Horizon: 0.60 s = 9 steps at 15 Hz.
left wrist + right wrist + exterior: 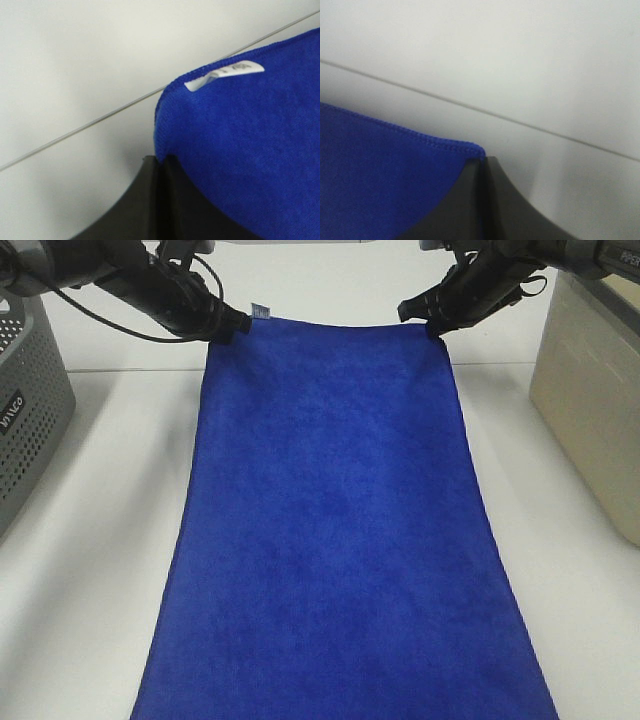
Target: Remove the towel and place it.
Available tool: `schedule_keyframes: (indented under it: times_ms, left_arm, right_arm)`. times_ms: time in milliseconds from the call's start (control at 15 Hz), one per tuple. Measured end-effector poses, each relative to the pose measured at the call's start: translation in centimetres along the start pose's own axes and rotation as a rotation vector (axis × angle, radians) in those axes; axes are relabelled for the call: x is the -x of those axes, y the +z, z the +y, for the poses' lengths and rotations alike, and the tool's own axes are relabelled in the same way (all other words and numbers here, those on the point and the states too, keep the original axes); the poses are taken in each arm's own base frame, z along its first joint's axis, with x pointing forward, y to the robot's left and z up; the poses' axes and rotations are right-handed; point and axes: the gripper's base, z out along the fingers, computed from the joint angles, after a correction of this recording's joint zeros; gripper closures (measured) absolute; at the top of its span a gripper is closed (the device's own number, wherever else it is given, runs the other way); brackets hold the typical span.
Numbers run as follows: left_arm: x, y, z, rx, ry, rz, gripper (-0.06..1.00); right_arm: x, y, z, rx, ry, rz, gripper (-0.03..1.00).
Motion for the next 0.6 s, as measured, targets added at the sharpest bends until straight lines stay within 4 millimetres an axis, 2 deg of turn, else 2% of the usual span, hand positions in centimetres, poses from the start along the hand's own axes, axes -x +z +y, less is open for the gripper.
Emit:
schedule_keyframes:
  times_ms: [200,267,333,400,600]
  left_arm:
    - [-1.4,2.1,0.6,0.036,0.020,-0.026,0.94]
    - [-1.8,2.7,0.8,0.047,0.020,-0.033,0.94]
    - [-2.4,3.6,1.2,0.071,0.015,-0.056,0.94]
    - [-2.6,4.0,1.3,0.084,0.014,-0.072,0.94]
    - [-3.4,5.1,1.8,0.122,0.010,-0.114,0.94]
  right_arm:
    - [0.5,0.6,-0.3,-0.027,0.000,-0.087,0.95]
    - [0.2,1.2,-0.3,-0.030,0.001,-0.092,0.95]
    - [-1.1,3.3,-0.3,-0.031,0.001,-0.070,0.95]
    - [-1.9,4.3,-0.3,-0.030,0.002,-0.058,0.95]
    - [-2.3,5.7,-0.5,-0.051,0.004,-0.116,0.95]
